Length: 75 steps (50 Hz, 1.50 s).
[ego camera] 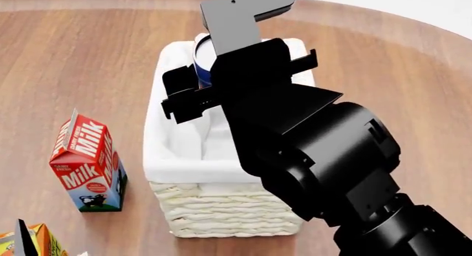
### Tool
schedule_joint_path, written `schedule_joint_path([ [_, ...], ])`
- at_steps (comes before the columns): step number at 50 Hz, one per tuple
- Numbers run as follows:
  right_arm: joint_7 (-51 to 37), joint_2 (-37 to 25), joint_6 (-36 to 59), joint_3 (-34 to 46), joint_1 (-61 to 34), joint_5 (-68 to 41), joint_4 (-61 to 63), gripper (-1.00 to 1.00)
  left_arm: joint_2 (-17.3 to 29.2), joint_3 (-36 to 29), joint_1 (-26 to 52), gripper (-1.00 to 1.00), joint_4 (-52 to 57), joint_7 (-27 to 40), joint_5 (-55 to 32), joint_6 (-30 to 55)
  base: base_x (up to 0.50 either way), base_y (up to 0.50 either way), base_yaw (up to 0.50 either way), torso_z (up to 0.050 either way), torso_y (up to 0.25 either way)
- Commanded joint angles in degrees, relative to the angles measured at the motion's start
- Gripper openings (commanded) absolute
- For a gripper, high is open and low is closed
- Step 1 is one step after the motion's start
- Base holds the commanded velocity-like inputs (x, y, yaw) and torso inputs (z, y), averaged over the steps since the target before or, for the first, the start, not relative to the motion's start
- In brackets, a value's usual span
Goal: Pick up the alphabet soup, and put it in the basket.
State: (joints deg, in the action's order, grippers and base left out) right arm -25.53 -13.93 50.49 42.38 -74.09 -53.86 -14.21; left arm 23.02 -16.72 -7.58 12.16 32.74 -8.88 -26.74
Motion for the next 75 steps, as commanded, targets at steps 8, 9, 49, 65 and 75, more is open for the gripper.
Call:
schedule_joint_path([
  [8,1.0,-0.2,-0.4,0.1,-0.4,1.8,-0.1,-1.00,0.1,-0.4,0.1,1.00,0.0,0.3,1.1,0.4,0.00,0.00,0.00,0.000,0.000],
  [9,0.9,-0.2,-0.3,-0.1,-0.4,1.7,0.0,-1.00,0.2,-0.4,0.1,1.00,0.1,0.2,0.9,0.3,0.00,0.00,0.00,0.000,0.000],
  [49,1.6,-0.2,-1.4,0.6,0.0,1.7,-0.6,-1.00,0.3,-0.8,0.2,1.00,-0.2,0.7,1.4,-0.2,0.00,0.00,0.00,0.000,-0.069],
  [65,0.3,-0.1,-1.4,1.6,0.1,2.7,-0.6,1.00,0.5,-1.1,0.4,1.00,-0.4,0.4,0.6,-0.3,0.00,0.00,0.00,0.000,-0.010],
  [75,0.5,-0.1,-1.8,1.8,0.1,2.9,-1.2,1.00,0.6,-1.1,0.4,1.00,-0.3,0.6,0.5,-0.2,0.00,0.00,0.00,0.000,0.000],
])
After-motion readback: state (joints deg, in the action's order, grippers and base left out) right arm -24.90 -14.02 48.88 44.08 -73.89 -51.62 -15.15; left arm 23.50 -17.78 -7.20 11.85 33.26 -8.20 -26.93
